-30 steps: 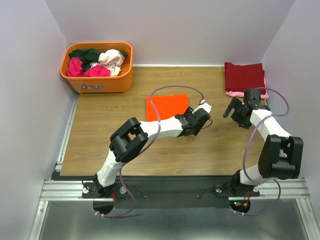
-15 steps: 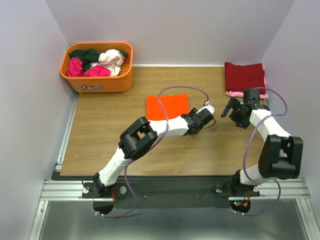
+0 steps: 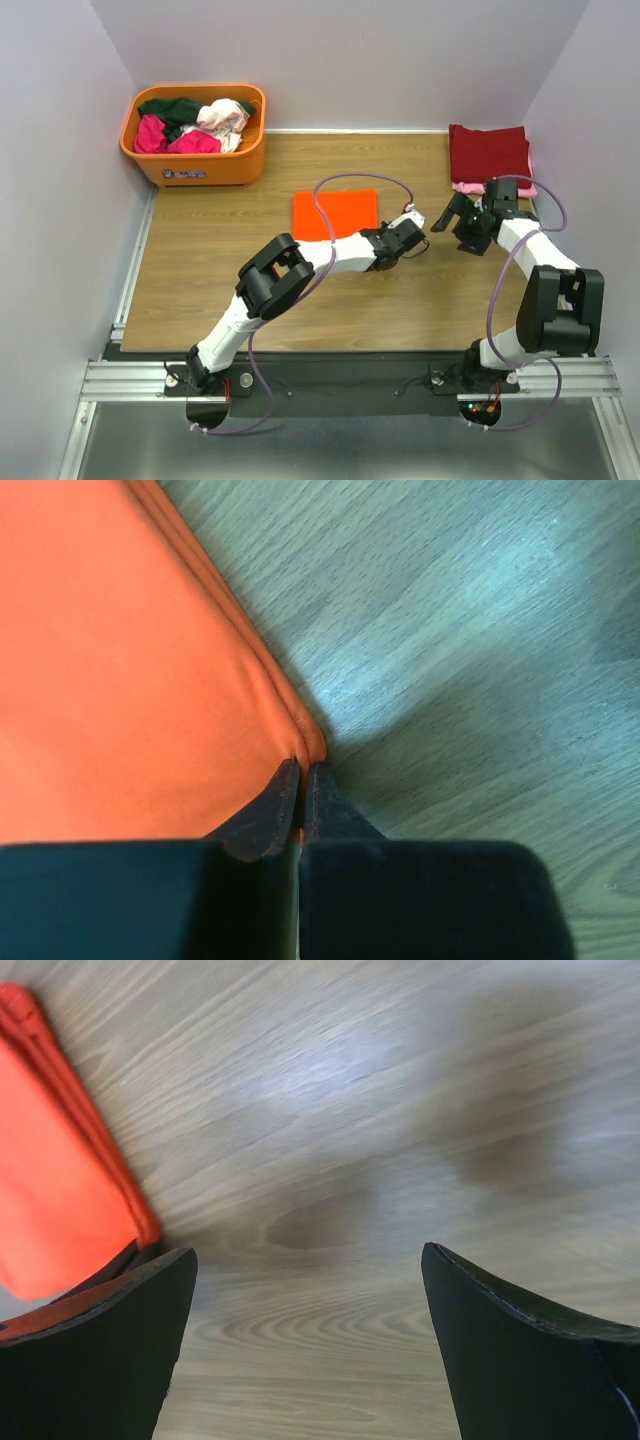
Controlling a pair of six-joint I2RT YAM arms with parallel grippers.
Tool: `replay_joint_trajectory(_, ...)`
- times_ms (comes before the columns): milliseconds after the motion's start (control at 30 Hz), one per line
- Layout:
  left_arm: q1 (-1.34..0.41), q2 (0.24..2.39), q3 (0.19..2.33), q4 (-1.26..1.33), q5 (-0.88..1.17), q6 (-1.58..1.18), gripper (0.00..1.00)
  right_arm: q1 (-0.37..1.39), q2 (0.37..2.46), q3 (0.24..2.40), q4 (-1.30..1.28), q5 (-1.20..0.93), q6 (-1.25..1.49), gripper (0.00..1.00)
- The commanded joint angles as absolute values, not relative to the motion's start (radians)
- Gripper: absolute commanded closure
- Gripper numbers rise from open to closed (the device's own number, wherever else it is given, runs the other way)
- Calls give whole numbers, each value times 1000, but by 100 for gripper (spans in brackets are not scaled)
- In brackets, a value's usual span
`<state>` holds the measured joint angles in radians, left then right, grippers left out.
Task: Fold and stack the t-shirts
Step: Neatly place the folded tshirt to the corner
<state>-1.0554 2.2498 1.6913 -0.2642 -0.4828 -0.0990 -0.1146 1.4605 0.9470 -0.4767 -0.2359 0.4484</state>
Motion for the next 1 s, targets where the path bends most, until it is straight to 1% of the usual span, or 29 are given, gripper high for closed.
replay_joint_trajectory(0, -1032, 2166, 1628, -305, -436, -141, 98, -109, 1486, 907, -352, -421, 510, 0)
replay_joint_trajectory(100, -1003, 2081, 1586, -275, -378, -163, 99, -104, 1520, 885, -249, -541, 598, 0)
replay_joint_trajectory(300, -953, 1959, 1523, -213, -287, -190, 99, -54, 1636, 865, 39, -667, 788, 0)
replay_joint_trajectory(333, -950, 1950, 1516, -209, -282, -190, 99, -42, 1653, 870, 40, -672, 807, 0)
replay_joint_trajectory(400, -940, 1934, 1503, -204, -273, -189, 99, -2, 1705, 870, 119, -669, 857, 0)
replay_joint_trajectory(567, -936, 1936, 1502, -204, -258, -196, 99, 84, 1836, 862, 394, -681, 1008, 0)
replay_joint_trajectory(667, -934, 1937, 1502, -201, -245, -201, 99, 135, 1932, 906, 455, -681, 1063, 1)
replay_joint_trajectory(767, -934, 1937, 1502, -195, -238, -202, 99, 181, 1996, 975, 456, -681, 1068, 2)
replay_joint_trajectory(900, -934, 1937, 1508, -189, -244, -212, 99, 238, 2071, 1038, 443, -680, 1074, 7)
replay_joint_trajectory(967, -934, 1940, 1512, -183, -235, -221, 98, 264, 2105, 1057, 442, -681, 1072, 11)
